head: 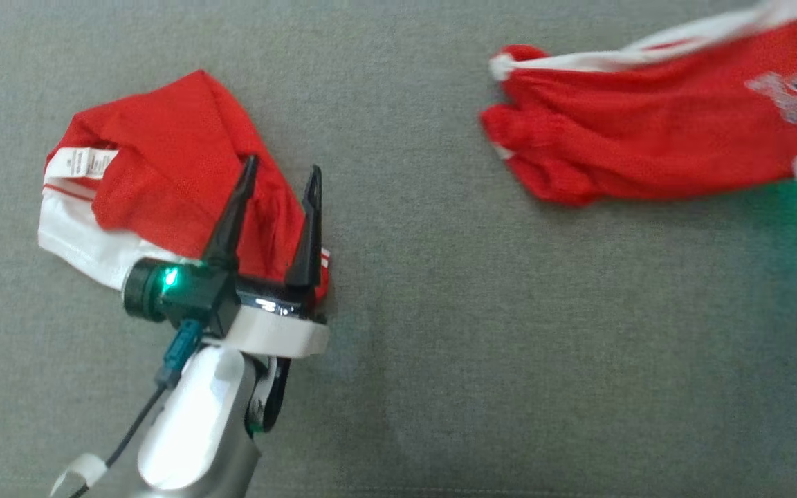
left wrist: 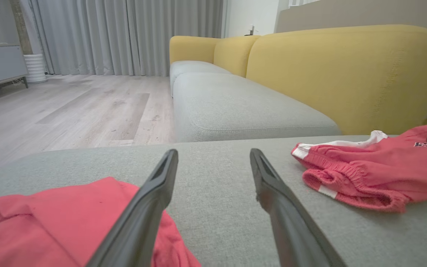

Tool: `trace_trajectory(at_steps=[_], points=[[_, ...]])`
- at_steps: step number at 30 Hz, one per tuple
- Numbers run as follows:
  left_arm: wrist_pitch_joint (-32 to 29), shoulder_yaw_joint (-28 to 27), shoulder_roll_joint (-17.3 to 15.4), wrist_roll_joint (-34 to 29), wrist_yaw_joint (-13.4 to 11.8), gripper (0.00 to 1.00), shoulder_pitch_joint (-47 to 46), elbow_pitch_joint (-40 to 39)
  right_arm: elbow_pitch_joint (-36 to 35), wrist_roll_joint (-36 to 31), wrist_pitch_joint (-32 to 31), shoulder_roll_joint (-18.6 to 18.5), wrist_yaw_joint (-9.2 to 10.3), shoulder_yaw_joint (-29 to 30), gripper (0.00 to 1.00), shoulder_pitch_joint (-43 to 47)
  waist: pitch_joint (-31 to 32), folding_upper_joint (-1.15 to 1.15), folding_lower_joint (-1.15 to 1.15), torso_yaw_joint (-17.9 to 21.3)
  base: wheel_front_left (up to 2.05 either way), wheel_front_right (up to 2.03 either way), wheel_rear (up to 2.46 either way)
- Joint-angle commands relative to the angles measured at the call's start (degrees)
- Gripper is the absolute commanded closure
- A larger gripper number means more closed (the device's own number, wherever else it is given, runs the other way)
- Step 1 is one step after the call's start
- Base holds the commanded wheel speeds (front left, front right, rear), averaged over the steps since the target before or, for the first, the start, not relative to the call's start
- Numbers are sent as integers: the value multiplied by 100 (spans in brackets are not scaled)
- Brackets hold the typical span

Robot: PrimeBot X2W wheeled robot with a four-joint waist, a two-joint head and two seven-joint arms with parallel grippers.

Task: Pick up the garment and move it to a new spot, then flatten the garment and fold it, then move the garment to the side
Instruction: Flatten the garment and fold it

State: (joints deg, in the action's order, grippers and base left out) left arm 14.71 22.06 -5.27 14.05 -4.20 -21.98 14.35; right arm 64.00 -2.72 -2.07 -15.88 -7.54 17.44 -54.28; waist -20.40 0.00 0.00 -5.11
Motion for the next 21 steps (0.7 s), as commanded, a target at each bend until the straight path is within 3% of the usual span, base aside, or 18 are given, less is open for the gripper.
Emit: trace_trajectory(at_steps=[1, 4, 10, 15, 21], points=[[29, -197, -56, -70, 59, 0, 77, -171, -154, 52, 94, -270, 5, 0, 100, 105, 105, 0, 0, 78, 0, 0, 0], [29, -190, -51, -111, 111, 0, 139, -163, -122, 100, 140, -568, 5, 202, 100, 302, 153, 0, 0, 96, 0, 0, 0], [29, -270, -37, -121, 131, 0, 191, -157, -76, 196, 343, -677, 5, 536, 100, 464, 222, 0, 0, 61, 0, 0, 0], [29, -326, -11, -136, 142, 0, 295, -104, -124, 487, 631, -267, 5, 356, 100, 390, 436, 0, 0, 68, 0, 0, 0], [29, -379, -6, -164, 127, 0, 438, -70, -435, 1193, 847, 430, 5, -426, 100, 331, 785, 0, 0, 118, 0, 0, 0]])
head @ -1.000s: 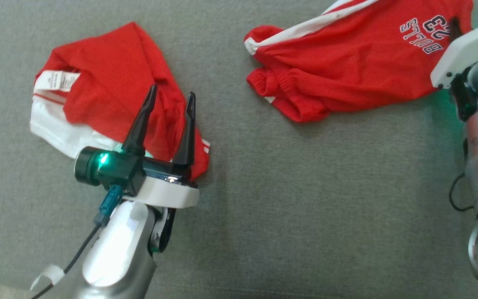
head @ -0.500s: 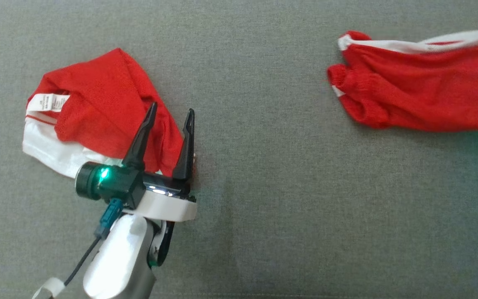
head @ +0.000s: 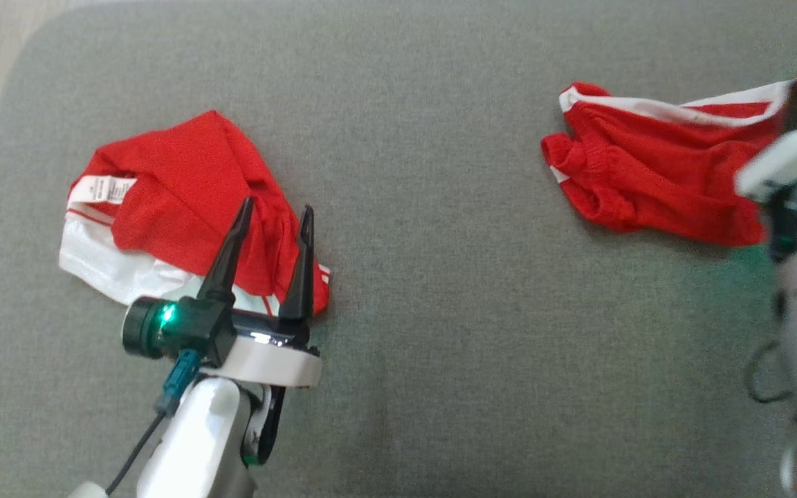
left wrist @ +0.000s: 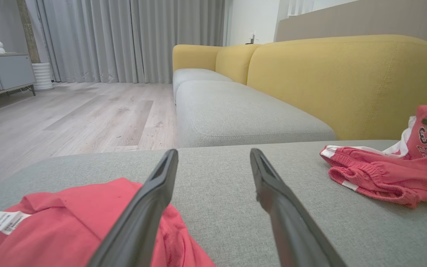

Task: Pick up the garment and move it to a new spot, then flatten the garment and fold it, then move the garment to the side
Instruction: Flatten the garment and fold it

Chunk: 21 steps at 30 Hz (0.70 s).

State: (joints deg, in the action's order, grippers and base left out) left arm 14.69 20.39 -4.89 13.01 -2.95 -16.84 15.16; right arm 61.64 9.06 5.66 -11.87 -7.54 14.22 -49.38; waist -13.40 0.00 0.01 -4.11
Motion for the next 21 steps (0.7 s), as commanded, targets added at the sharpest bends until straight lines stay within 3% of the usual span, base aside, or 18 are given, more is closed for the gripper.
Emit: trace_trajectory(at_steps=[1, 3, 7, 12, 19, 21], points=[[30, -215, -46, -65, 3, 0, -49, -145, -309, 204, 79, 163, 5, -304, 100, -143, 145, 0, -1, 18, 0, 0, 0], [30, -216, -50, -69, 7, 0, 2, -137, -594, 604, 5, 385, 5, -827, 100, -47, 238, 0, -1, 6, 0, 0, 0], [30, -187, -58, -83, 19, 0, 102, -128, -1282, 1417, -158, 478, 5, -1792, 100, 331, 361, 0, -1, -65, 0, 0, 0], [30, -189, -57, -50, -1, 0, 222, -138, -1834, 2010, -420, 261, 5, -2833, 100, 882, 434, 0, -1, -178, 0, 0, 0], [30, -303, -75, 77, -29, 0, 184, -141, -1935, 1939, -598, -205, 5, -4186, 100, 1417, 506, 0, -1, -230, 0, 0, 0], [30, -286, -85, 77, -22, 0, 174, -135, -1840, 1811, -669, -298, 5, -4550, 0, 1480, 534, 0, -1, -202, 0, 0, 0]])
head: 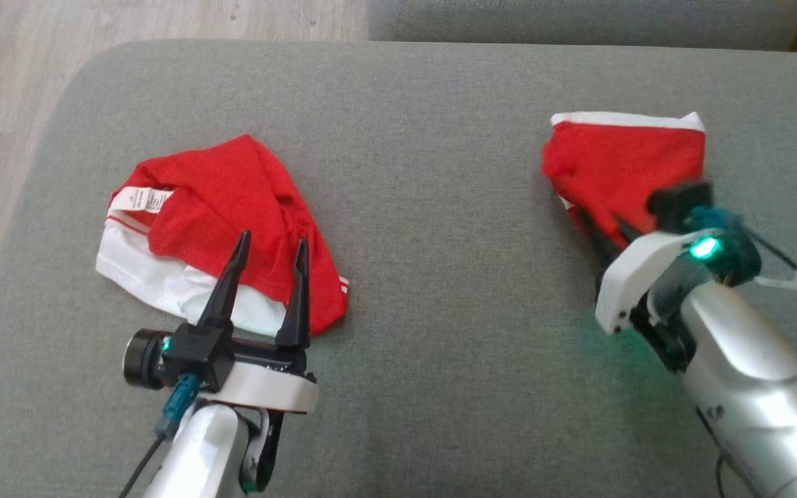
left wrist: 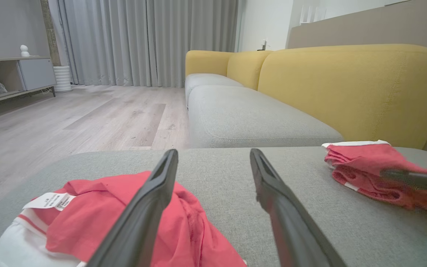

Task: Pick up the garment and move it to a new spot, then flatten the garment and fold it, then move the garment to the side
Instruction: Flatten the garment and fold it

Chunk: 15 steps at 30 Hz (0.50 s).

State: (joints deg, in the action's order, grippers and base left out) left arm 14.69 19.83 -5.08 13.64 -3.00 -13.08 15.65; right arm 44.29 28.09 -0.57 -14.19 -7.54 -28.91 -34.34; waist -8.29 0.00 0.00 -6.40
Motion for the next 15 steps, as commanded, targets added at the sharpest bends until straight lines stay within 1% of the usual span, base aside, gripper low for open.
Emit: trace_trajectory(at_steps=[1, 4, 5, 6, 8, 12, 15], points=[[30, -219, -67, 15, -13, 0, -204, -180, -89, -120, -46, -89, 5, -394, 0, -12, 34, 0, 0, 47, 0, 0, 0], [30, -201, -59, 26, -24, 0, -211, -180, -20, -260, 252, -142, 5, -521, 0, -62, 70, 0, 0, 134, 0, 0, 0], [30, -214, -51, 33, -39, 0, -219, -204, 8, -274, 383, -117, 5, -472, 0, -75, 84, 0, 0, 173, 0, 0, 0], [30, -214, -51, 33, -39, 0, -219, -204, 8, -274, 383, -117, 5, -472, 0, -75, 84, 0, 0, 173, 0, 0, 0], [30, -213, -36, 30, -58, 0, -226, -237, 54, -310, 670, -51, 5, -296, 0, -91, 123, 0, 0, 253, 0, 0, 0], [30, -198, -8, 17, -77, 0, -222, -277, 100, -487, 1256, 93, 5, 326, 0, -48, 219, 0, 0, 426, 0, 0, 0], [30, -217, -10, -4, -102, 0, -188, -295, 59, -840, 1476, 198, 5, 1086, 0, 73, 298, 0, 0, 574, 0, 0, 0]])
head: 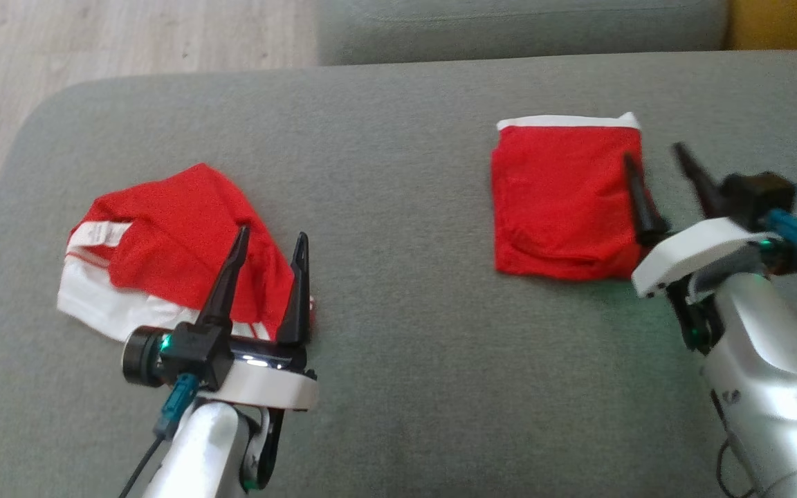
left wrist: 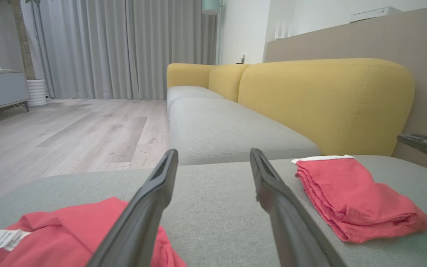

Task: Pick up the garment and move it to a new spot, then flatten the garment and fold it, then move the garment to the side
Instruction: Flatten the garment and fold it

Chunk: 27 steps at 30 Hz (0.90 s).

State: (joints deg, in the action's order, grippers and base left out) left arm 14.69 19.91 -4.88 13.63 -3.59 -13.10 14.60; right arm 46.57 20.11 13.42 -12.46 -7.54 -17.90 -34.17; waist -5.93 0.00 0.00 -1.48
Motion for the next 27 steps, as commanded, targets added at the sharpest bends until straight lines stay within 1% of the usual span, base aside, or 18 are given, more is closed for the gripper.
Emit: trace_trajectory(at_steps=[1, 4, 6, 8, 10, 13, 19, 20, 21, 24, 27], points=[[30, -241, -34, -8, -55, 0, -170, -188, -260, -150, 112, 130, 5, 236, 0, 143, 89, 0, 0, 129, 0, 0, 0], [30, -276, -39, -20, -68, 0, -115, -206, -751, -636, 150, 424, 5, 934, 0, 547, 126, 0, 0, 255, 0, 0, 0], [30, -295, -35, -33, -64, 0, -85, -241, -1278, -952, 154, 625, 5, 1406, 0, 909, 118, 0, 0, 326, 0, 0, 0], [30, -319, -33, -50, -54, 0, -53, -269, -1778, -1180, 155, 795, 5, 1743, 0, 1279, 81, 0, 0, 384, 0, 0, 0], [30, -342, -27, -71, -43, 0, -19, -280, -2161, -1312, 156, 891, 5, 1876, 0, 1570, 23, 0, 0, 433, 0, 0, 0], [30, -344, -5, -112, -13, 0, -13, -284, -2516, -1421, 156, 942, 5, 1923, 0, 1805, -86, 0, 0, 447, 0, 0, 0], [30, -314, 46, -190, 76, 0, -185, -338, -2909, -1448, -24, 956, 5, 1841, 0, 1671, -413, 0, 0, 286, 0, 0, 0], [30, -305, 54, -199, 95, 0, -224, -345, -2943, -1437, -90, 956, 5, 1858, 18, 1600, -490, 0, 0, 231, 0, 0, 0], [30, -301, 61, -205, 110, 0, -259, -347, -2966, -1431, -152, 957, 5, 1874, 100, 1515, -557, 0, 0, 178, 0, 0, 0], [30, -279, 89, -211, 150, 0, -363, -352, -2949, -1558, -383, 957, 5, 1981, 100, 1217, -797, 0, 0, -10, 0, 0, 0], [30, -234, 118, -205, 193, 0, -454, -345, -2779, -1762, -635, 955, 5, 2152, 100, 883, -1029, 0, 0, -221, 0, 0, 0]])
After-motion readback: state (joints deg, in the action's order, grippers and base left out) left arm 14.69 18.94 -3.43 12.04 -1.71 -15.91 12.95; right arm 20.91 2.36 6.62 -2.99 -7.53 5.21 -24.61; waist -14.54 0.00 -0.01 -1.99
